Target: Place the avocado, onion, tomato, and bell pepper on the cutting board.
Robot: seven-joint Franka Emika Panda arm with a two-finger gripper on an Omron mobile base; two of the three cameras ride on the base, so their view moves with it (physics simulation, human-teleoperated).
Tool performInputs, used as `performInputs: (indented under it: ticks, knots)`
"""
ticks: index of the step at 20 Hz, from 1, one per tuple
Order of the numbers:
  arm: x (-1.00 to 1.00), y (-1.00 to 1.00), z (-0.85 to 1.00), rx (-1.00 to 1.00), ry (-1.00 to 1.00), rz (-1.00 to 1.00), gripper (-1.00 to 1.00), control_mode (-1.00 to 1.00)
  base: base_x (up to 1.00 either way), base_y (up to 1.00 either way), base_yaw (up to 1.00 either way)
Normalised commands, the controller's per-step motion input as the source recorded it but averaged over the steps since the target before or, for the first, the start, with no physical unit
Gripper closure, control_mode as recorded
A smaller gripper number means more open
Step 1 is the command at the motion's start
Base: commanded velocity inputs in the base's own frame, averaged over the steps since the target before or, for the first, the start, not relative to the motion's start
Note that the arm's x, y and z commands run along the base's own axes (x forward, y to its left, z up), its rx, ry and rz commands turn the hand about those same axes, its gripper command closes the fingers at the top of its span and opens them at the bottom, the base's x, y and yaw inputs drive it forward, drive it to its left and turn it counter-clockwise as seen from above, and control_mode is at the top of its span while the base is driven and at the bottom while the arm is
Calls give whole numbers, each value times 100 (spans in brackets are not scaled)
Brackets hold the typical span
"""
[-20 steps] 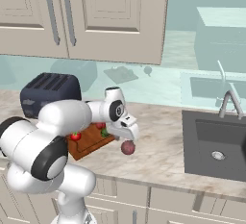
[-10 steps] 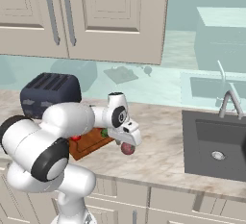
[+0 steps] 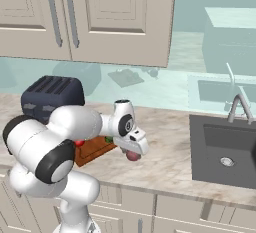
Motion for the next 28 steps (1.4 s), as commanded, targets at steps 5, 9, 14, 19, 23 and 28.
performInputs:
  ticks: [5,9,14,19,23,28]
  knots:
    - [-1,0,-14,1,-2,0,-100,-100,0,0,0]
    - [0,0,-15,0,-1,0,100,-100,0,0,0]
    - [0,1,0,0,0,0,100,-100,0,0,0]
    - [-34,8,18,0,-11,0,100,-100,0,0,0]
    - [-38,24,37,0,-9,0,100,-100,0,0,0]
    - [-16,55,24,0,-1,1,100,-100,0,0,0]
